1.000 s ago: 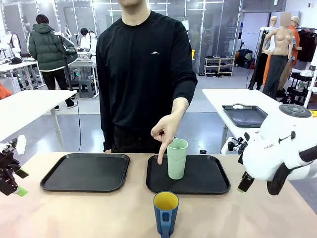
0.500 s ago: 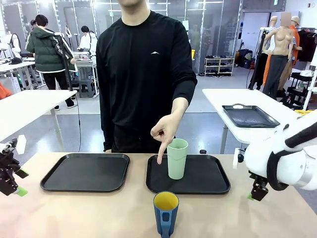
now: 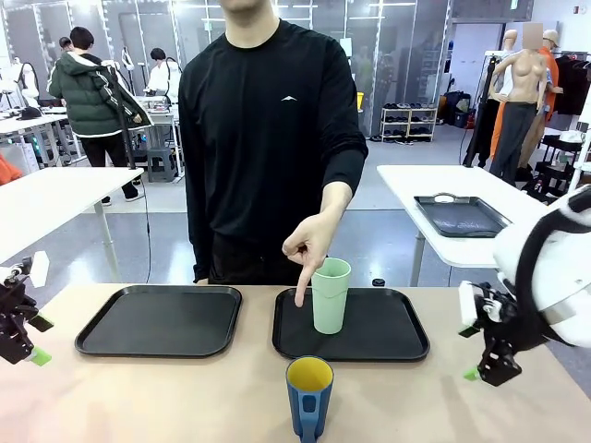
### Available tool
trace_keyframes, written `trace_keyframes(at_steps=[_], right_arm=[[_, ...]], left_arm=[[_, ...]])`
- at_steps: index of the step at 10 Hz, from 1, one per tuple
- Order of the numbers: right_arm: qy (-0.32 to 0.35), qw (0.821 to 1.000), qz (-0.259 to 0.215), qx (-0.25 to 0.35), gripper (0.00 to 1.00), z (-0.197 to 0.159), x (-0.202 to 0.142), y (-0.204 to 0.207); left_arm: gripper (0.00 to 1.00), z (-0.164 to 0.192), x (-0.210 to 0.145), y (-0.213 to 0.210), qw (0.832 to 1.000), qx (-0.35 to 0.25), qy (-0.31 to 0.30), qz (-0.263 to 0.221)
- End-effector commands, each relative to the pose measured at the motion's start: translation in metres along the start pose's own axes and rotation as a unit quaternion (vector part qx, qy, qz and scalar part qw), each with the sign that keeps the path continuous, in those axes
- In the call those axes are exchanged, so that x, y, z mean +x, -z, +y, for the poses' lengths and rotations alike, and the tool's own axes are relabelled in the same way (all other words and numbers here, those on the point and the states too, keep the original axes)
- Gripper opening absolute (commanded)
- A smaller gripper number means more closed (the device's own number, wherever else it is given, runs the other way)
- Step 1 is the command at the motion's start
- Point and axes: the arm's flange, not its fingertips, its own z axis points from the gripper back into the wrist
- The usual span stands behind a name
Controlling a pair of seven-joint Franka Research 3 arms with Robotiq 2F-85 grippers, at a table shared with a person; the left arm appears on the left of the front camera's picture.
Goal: Sort and store the cups by type.
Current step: Pick up the Handle plastic cup and place it into the empty Flat Tray.
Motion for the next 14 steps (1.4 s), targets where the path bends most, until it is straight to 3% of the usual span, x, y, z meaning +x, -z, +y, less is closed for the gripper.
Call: trace_keyframes(at_steps=[1,4,6,10,14], right_arm=[[-0.024,0.997,-0.058,0.035,1.0,0.068,-0.037,0.002],[-0.066,0.984,-0.16,0.052,1.0,0.076,-0.044,0.009],[-0.065,0.973,-0.204,0.082,1.0,0.075,-0.048,0.01],[-0.058,0.93,-0.326,0.159,1.0,0.068,-0.042,0.012],[-0.047,0.91,-0.372,0.177,1.0,0.06,-0.031,0.026]], left_arm=[[1.0,0.0,0.001,0.002,1.0,0.007,-0.006,0.007],[1.0,0.0,0.001,0.002,1.0,0.007,-0.006,0.007],[1.0,0.0,0.001,0.002,1.0,0.007,-0.006,0.007],[1.0,0.0,0.001,0.002,1.0,0.007,-0.006,0.007],[1.0,0.0,0.001,0.002,1.0,0.007,-0.006,0.007]])
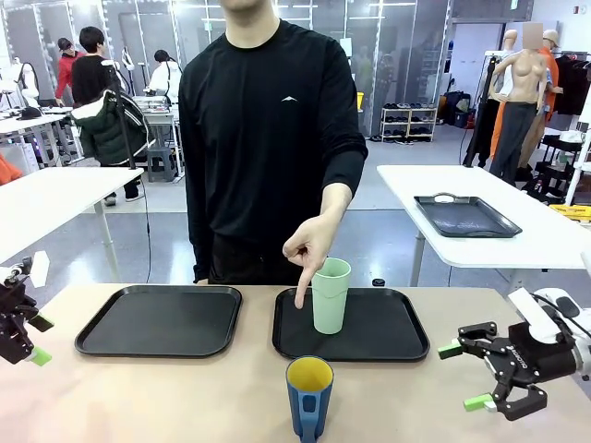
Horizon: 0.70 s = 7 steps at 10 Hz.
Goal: Sort and store the cups by type.
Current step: Pick up the Handle plastic cup and place it into the empty Flat Tray.
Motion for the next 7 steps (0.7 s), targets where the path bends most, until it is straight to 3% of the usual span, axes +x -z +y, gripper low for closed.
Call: trace_keyframes(at_steps=[1,3,4,7], right_arm=[[-0.008,1.0,-0.027,0.003,1.0,-0.007,-0.047,0.013],[-0.01,1.0,-0.008,0.004,1.0,-0.011,-0.045,0.024],[0.002,1.0,-0.013,0.009,1.0,-0.001,0.001,0.008],[0.002,1.0,-0.013,0.009,1.0,-0.001,0.001,0.008]], left_arm=[[1.0,0.0,0.001,0.001,1.0,0.007,-0.006,0.007],[1.0,0.0,0.001,0.001,1.0,0.007,-0.006,0.007],[1.0,0.0,0.001,0.001,1.0,0.007,-0.006,0.007],[1.0,0.0,0.001,0.001,1.0,0.007,-0.006,0.007]])
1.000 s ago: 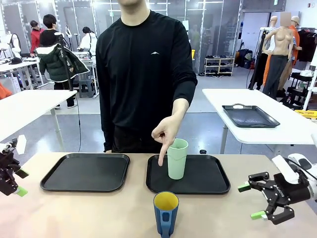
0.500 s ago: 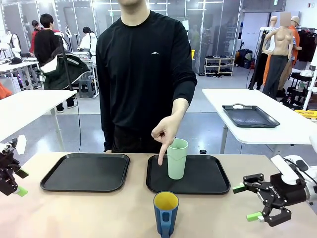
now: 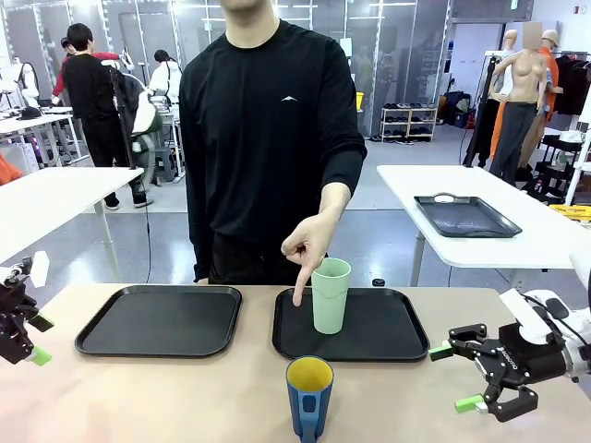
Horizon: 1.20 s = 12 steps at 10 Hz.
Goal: Sort and store the cups by type.
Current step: Pick up the Handle plastic cup and place it into the empty Flat Tray.
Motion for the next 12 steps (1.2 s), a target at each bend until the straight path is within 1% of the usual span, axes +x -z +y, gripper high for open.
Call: trace_keyframes(at_steps=[1,2,4,6,9,12], right_arm=[[0.0,1.0,0.0,0.001,1.0,0.0,0.0,0.001],[0.007,1.0,-0.02,0.012,1.0,-0.009,-0.002,0.017],[0.01,0.999,-0.036,0.012,1.0,-0.02,-0.007,0.041],[0.01,0.999,-0.037,0.007,1.0,-0.032,-0.007,0.067],[0.012,0.999,-0.022,0.026,1.0,-0.045,-0.004,0.106],[0.017,0.999,-0.024,0.029,1.0,-0.048,-0.005,0.133]], left_arm=[[1.0,0.0,0.001,0.001,1.0,0.007,-0.006,0.007],[1.0,0.0,0.001,0.001,1.0,0.007,-0.006,0.007],[1.0,0.0,0.001,0.001,1.0,0.007,-0.006,0.007],[1.0,0.0,0.001,0.001,1.0,0.007,-0.006,0.007],[1.0,0.0,0.001,0.001,1.0,0.007,-0.006,0.007],[1.0,0.0,0.001,0.001,1.0,0.007,-0.006,0.007]])
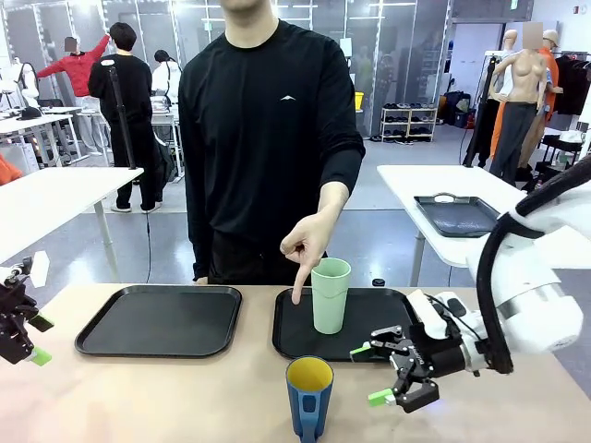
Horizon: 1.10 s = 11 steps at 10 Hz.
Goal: Sort and store the cups by type.
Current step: Pick up the Handle plastic cup and place it into the empty Flat Tray.
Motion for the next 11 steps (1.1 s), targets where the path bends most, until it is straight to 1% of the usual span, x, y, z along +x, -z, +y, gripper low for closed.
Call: trace_keyframes(at_steps=[1,6,11], right_arm=[[-0.008,1.0,0.003,-0.012,1.0,-0.003,-0.013,0.012],[-0.005,1.0,-0.02,-0.021,1.0,0.004,-0.026,0.049],[0.004,1.0,-0.016,-0.015,1.0,0.008,-0.035,0.067]], left_arm=[[1.0,0.0,0.001,0.001,1.0,0.007,-0.006,0.007],[1.0,0.0,0.001,0.001,1.0,0.007,-0.006,0.007],[1.0,0.0,0.001,0.001,1.0,0.007,-0.006,0.007]])
